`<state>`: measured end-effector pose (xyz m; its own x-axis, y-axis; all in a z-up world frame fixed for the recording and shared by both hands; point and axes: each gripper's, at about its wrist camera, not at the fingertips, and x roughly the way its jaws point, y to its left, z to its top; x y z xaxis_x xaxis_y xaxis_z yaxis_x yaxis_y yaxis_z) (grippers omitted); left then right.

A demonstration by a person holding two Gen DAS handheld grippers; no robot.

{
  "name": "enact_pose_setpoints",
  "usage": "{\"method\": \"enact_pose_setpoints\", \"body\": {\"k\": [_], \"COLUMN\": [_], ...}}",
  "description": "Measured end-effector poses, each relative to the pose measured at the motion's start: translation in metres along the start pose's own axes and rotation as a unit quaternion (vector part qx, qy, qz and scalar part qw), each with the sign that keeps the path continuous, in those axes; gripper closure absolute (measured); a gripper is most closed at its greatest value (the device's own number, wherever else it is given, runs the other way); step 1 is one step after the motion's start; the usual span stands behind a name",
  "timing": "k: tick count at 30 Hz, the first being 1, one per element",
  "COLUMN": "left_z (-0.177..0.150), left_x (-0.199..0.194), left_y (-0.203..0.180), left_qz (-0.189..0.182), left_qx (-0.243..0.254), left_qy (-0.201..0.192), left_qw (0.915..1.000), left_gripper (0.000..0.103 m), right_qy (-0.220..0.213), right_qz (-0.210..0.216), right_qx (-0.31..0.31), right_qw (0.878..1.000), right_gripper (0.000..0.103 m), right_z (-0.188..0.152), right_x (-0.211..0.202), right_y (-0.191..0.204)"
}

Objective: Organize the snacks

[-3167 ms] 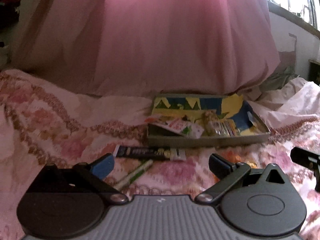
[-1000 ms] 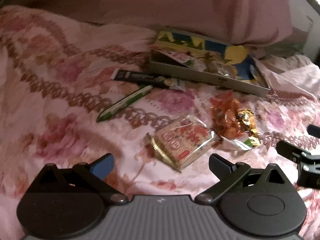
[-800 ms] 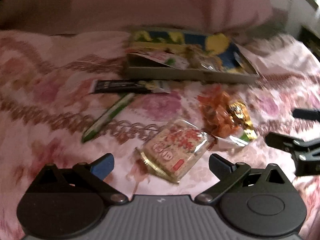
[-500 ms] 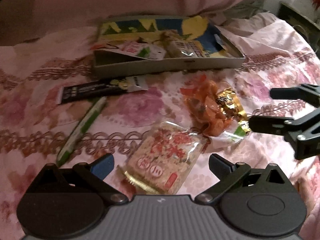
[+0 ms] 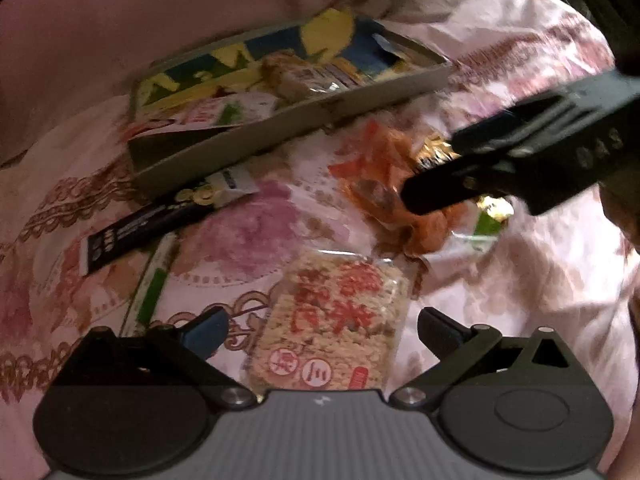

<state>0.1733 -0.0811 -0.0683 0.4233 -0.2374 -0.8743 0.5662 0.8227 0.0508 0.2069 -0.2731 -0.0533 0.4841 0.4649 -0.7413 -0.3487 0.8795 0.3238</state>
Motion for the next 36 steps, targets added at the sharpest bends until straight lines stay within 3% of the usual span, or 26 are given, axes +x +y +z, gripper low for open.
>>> {"method": "enact_pose_setpoints", "body": {"k": [12,21,27,36], "left_z": [-0.002,-0.002,-0.003,-0.005], "left_x": [0.014,0.011,0.009,0.007], "left_y": [0.003,0.007,0.001,0.025], "left_qz": [-0.008,-0.013,-0.008,0.018], "left_qx": [-0.011,-0.03,-0.02,-0.104], "left_qy": [0.031,0.029,0.033,0.06], "left_qw": [0.9994,0.9991,0.9992,0.9926], "left_gripper": [0.006,0.017,0.018,0.018], "right_qy": [0.021,0.03,0.028,0.025], "right_qz": [-0.017,-0.031,-0.034,-0.039], "right_qx": [-0.003,-0.011,-0.013,-0.004], "right_qw": [1.0,0.999,0.999,0.999], "right_gripper": [0.028,0.029,0.029,0.028], "right_z": [-0.002,-0.006,-0.007,-0.008], "right_x": [0.026,0.028,0.028,0.026], "right_y": [0.0,0.003,0.003,0.0]}}
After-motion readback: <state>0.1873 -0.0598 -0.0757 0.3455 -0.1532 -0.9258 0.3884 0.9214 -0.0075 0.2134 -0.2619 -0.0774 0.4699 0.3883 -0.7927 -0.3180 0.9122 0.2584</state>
